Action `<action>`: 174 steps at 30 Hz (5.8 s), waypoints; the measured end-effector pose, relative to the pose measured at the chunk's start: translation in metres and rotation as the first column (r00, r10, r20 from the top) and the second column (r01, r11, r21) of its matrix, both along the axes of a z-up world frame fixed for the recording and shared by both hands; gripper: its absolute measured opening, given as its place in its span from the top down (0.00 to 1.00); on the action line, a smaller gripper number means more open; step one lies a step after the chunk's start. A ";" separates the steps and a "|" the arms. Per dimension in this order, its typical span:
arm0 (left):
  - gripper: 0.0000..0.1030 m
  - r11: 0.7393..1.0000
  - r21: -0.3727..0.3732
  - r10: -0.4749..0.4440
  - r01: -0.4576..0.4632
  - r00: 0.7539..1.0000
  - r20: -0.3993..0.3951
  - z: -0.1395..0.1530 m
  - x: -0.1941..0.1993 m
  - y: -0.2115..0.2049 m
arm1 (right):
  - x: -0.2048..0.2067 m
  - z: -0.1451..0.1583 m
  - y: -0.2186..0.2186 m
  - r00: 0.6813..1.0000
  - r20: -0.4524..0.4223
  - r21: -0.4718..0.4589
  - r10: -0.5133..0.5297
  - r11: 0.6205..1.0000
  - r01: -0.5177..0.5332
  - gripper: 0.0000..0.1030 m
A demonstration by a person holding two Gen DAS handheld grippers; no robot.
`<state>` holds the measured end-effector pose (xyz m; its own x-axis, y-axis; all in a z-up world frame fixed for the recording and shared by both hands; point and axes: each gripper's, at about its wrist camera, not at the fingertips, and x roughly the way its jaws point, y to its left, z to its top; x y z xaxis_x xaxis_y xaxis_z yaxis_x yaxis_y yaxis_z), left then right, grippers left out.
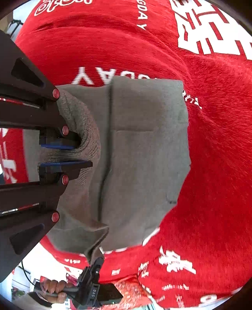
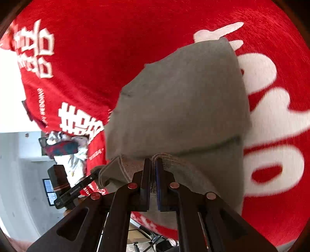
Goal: Fold small clothes
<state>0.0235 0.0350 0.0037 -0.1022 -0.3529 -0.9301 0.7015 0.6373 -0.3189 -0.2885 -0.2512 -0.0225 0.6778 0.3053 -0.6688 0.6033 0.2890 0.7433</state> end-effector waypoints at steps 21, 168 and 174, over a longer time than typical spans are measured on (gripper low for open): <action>0.00 0.986 0.162 -0.059 0.026 0.978 0.202 0.024 0.024 -0.020 | 0.030 -0.001 -0.026 0.981 -0.177 -0.123 0.077 0.987 -0.100 0.33; 0.01 0.955 0.213 0.173 -0.204 0.972 0.158 -0.042 0.084 0.097 | 0.164 -0.026 0.183 0.952 -0.250 -0.021 0.174 0.983 -0.185 0.39; 0.01 0.957 0.244 0.122 -0.159 0.979 0.162 -0.046 0.078 0.081 | 0.138 -0.039 0.180 0.967 -0.243 0.039 0.082 0.996 -0.075 0.31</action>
<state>0.1019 0.1159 -0.0421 0.0727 -0.1041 -0.9919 0.6254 0.7794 -0.0360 -0.1503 -0.0711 -0.0613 0.4685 0.3728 -0.8009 0.7438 0.3227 0.5853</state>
